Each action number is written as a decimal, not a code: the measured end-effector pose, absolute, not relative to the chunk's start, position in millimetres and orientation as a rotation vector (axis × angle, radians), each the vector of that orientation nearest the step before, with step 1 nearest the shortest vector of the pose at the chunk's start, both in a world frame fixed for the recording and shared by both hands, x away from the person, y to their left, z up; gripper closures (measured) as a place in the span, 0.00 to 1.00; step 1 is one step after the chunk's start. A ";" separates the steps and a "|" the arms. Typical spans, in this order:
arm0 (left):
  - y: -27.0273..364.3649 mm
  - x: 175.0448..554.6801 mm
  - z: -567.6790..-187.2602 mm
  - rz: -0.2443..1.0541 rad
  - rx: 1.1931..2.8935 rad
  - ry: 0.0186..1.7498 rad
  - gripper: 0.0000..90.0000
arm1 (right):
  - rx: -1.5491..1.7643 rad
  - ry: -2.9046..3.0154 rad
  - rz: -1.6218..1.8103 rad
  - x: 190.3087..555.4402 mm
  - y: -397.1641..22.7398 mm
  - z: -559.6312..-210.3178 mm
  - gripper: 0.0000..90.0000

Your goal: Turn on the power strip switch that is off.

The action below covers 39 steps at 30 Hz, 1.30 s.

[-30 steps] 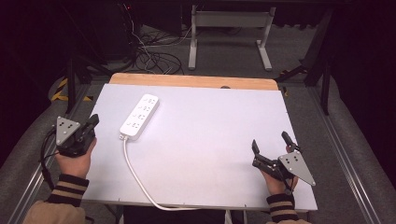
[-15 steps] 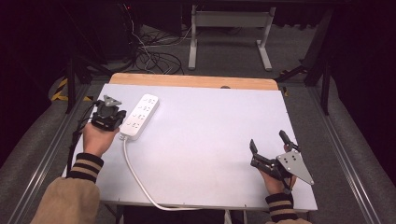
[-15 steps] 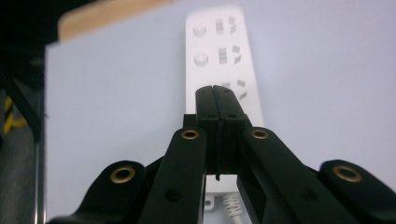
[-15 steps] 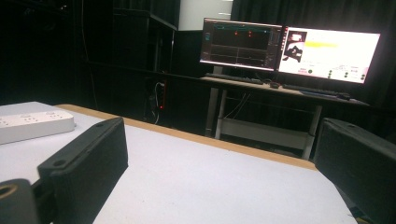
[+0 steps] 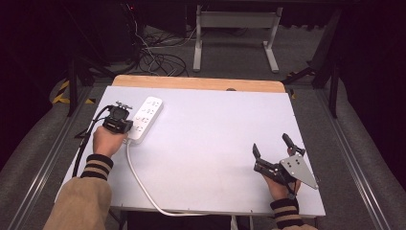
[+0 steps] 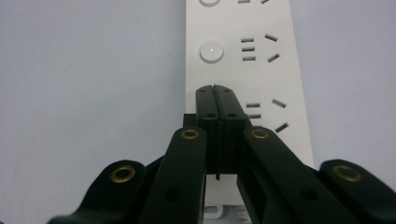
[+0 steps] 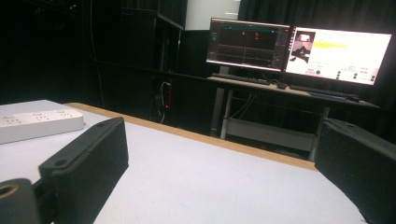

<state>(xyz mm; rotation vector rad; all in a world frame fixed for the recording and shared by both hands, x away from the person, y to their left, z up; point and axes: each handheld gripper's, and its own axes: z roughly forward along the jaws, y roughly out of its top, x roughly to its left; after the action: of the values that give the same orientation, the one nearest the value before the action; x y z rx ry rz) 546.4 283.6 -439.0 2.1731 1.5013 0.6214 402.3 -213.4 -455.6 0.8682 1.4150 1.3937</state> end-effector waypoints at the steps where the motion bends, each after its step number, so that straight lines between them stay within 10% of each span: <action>1: 283.4 547.9 -440.5 0.619 2.175 1.499 1.00 | 0.871 1.418 1.393 402.2 -213.3 -455.7 0.04; 39: 274.4 541.4 -454.4 0.777 2.124 1.501 1.00 | 0.860 1.391 1.420 398.5 -211.7 -451.7 0.04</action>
<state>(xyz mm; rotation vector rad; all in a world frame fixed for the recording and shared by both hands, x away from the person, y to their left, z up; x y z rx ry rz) 541.4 274.4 -454.4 2.1242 1.5012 0.7769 398.5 -211.7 -451.7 0.8601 1.3909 1.4205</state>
